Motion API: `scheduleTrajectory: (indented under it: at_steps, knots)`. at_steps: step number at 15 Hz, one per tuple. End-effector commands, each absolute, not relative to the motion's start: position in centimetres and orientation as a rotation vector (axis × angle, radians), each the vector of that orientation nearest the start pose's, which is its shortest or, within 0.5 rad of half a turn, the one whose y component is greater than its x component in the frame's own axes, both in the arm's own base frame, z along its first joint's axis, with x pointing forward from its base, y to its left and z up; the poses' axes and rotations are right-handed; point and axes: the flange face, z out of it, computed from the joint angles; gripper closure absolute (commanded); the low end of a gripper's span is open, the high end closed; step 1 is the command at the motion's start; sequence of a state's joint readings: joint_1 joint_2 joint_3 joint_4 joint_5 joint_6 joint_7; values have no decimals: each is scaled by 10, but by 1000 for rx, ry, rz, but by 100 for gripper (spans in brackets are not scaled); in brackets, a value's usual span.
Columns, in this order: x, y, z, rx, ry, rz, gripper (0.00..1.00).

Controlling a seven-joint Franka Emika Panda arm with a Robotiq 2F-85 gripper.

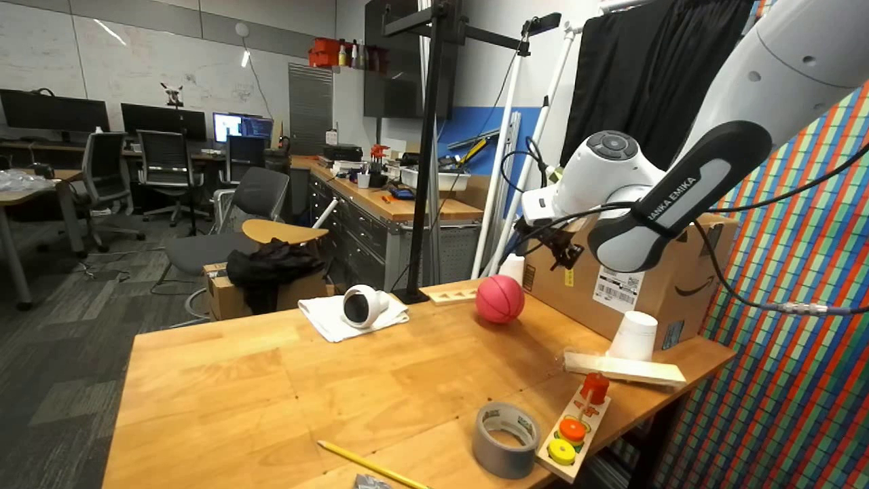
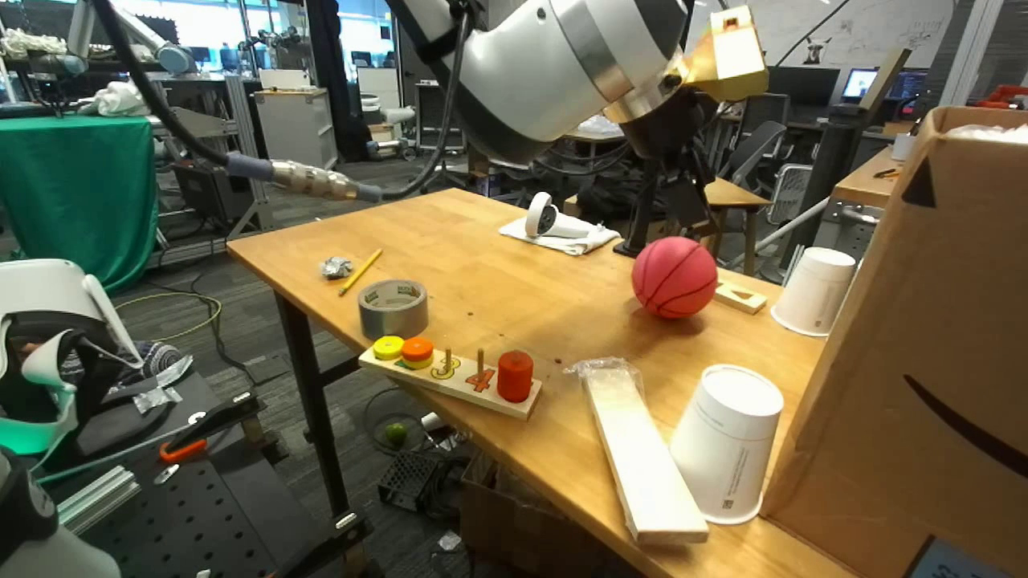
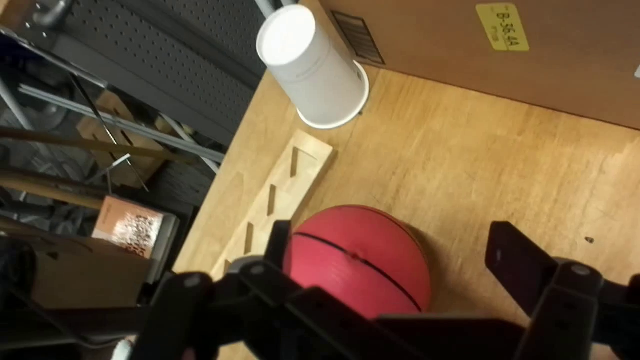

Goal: Push the basketball toy to the right.

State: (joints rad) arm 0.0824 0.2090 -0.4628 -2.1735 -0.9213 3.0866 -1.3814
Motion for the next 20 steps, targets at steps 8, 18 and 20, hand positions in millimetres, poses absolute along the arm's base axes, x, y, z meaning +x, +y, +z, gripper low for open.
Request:
scheduleTrajectory:
  at_steps: [8,18,20]
  knots:
    - [504,-5,314,1387,2161,206,0]
    - [531,5,279,1738,2216,59,0]
    - [550,-20,286,1787,2180,30,0]
